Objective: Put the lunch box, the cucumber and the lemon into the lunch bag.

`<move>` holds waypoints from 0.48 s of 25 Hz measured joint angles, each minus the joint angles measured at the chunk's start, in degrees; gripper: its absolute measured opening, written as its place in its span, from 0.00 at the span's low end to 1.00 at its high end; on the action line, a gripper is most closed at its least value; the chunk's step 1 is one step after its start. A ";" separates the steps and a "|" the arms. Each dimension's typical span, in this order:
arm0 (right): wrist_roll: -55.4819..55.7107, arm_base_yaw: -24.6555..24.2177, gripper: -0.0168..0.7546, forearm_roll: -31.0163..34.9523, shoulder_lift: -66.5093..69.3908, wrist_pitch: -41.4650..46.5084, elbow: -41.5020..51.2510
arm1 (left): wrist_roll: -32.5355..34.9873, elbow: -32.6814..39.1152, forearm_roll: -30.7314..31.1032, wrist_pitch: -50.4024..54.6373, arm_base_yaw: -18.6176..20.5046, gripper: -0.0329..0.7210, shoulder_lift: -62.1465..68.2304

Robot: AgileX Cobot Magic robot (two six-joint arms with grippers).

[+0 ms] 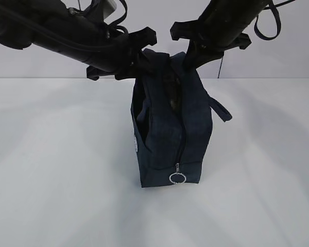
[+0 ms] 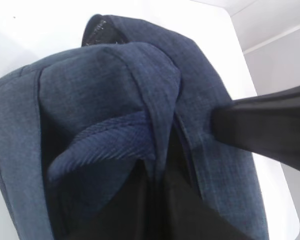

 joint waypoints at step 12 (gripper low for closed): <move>0.00 0.00 0.05 -0.12 0.75 -4.96 0.12 | 1.76 -0.18 -0.57 -4.31 0.02 0.06 1.97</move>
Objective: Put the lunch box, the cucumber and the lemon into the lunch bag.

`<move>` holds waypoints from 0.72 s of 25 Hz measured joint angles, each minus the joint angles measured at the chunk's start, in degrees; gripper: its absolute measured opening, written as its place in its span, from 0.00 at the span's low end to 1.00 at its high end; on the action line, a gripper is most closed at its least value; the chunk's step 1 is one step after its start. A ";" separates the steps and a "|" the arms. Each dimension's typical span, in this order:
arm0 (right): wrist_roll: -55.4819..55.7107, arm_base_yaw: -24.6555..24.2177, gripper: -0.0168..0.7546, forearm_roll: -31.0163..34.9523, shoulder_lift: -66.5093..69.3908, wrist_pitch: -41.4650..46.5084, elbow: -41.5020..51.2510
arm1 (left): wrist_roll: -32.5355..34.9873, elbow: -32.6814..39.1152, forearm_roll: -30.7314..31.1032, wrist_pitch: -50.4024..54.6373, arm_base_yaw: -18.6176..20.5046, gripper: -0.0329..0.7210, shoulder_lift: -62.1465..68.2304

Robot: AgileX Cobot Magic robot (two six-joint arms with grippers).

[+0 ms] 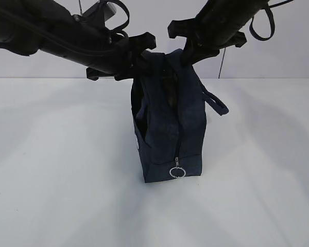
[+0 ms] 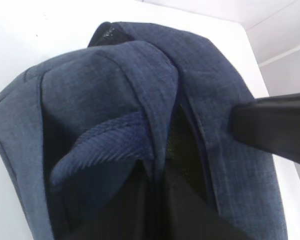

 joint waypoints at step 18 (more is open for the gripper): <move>0.00 0.00 0.41 1.10 2.20 -1.44 0.00 | 1.20 0.00 -0.36 -7.31 0.00 0.20 0.62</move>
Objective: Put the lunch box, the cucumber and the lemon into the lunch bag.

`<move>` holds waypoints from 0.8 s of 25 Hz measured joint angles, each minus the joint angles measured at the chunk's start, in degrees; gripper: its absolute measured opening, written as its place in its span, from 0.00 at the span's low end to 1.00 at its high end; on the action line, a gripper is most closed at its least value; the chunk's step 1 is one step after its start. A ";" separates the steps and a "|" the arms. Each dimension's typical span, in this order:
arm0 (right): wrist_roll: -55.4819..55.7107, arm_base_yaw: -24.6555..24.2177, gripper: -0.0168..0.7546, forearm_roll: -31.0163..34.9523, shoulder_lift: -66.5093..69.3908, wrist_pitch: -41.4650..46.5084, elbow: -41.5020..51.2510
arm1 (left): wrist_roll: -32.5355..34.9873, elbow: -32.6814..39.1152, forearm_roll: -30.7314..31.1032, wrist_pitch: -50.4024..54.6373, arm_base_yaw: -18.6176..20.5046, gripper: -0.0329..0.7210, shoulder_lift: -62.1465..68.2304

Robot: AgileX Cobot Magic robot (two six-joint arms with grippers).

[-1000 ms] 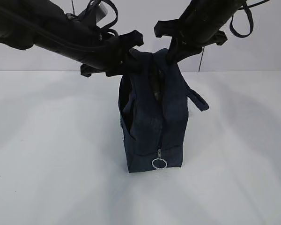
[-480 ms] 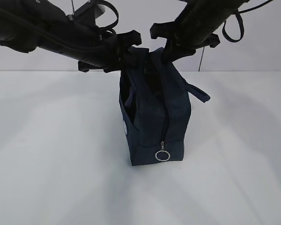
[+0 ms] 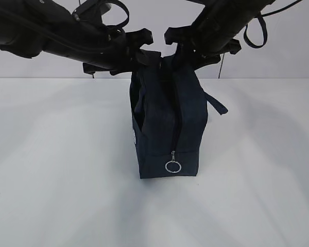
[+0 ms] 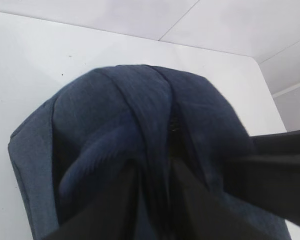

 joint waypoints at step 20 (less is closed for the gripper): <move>0.00 -0.28 0.68 -6.28 -9.14 11.00 -2.43 | 0.02 0.00 6.53 8.60 0.00 0.65 -8.02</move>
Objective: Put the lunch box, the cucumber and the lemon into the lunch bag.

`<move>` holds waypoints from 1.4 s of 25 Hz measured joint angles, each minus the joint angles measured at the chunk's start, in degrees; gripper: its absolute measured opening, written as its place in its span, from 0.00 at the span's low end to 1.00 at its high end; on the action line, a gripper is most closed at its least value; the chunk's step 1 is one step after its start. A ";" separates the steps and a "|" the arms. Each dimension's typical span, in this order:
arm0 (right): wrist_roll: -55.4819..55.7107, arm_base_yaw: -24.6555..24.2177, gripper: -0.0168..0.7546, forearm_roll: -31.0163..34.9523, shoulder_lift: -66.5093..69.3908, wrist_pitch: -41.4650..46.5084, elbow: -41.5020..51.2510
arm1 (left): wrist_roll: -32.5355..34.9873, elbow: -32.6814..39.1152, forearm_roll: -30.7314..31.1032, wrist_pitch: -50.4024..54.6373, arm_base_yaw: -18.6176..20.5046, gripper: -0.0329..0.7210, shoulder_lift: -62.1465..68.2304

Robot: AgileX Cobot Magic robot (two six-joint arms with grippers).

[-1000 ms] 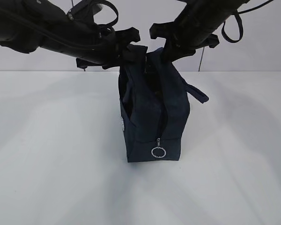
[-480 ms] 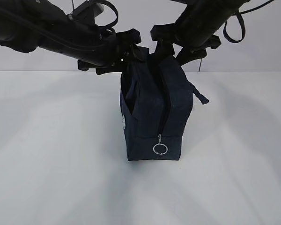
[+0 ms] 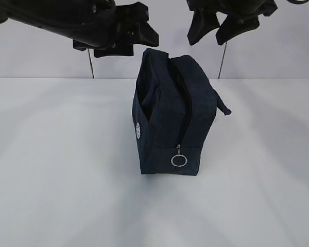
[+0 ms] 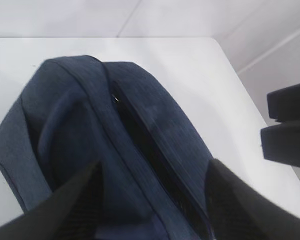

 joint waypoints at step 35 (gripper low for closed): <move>-31.07 0.00 0.68 26.01 -43.24 -18.31 61.43 | -7.65 24.40 14.05 23.66 0.22 0.61 -37.46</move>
